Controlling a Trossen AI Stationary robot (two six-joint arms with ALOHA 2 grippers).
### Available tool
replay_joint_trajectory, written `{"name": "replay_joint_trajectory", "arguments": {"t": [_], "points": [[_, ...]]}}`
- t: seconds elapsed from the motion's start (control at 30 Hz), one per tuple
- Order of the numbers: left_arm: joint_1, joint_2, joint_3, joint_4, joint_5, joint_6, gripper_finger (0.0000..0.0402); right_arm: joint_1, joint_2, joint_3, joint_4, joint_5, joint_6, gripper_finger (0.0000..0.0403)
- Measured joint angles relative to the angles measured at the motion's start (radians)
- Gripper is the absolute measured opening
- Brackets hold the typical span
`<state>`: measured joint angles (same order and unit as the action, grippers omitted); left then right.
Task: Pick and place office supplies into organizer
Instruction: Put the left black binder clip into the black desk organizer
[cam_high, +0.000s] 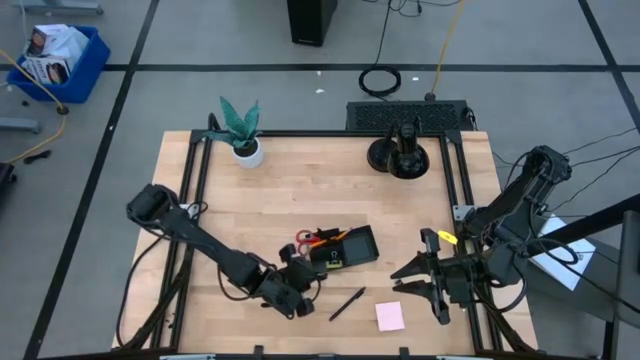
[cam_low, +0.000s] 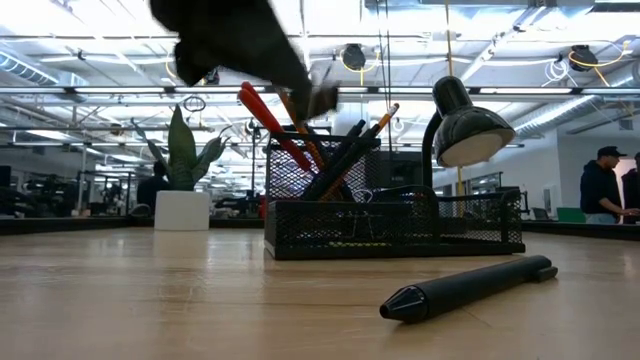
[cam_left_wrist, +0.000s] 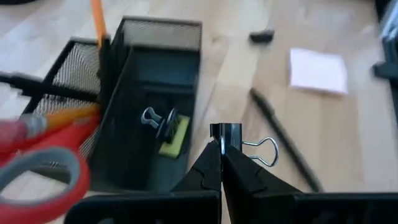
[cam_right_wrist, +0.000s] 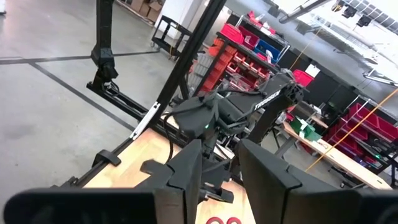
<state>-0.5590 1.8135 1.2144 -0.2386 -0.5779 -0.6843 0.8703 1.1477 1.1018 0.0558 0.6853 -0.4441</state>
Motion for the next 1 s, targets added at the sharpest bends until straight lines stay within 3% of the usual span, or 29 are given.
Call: {"name": "replay_joint_trajectory", "arguments": {"t": [0.37, 1.0], "points": [[0.04, 0.075, -0.001, 0.05, 0.002, -0.012, 0.0, 0.0, 0.0, 0.0, 0.0, 0.0, -0.006, 0.01], [0.056, 0.08, 0.001, 0.036, 0.001, -0.082, 0.0, 0.0, 0.0, 0.0, -0.003, -0.001, -0.01, 0.01]]}}
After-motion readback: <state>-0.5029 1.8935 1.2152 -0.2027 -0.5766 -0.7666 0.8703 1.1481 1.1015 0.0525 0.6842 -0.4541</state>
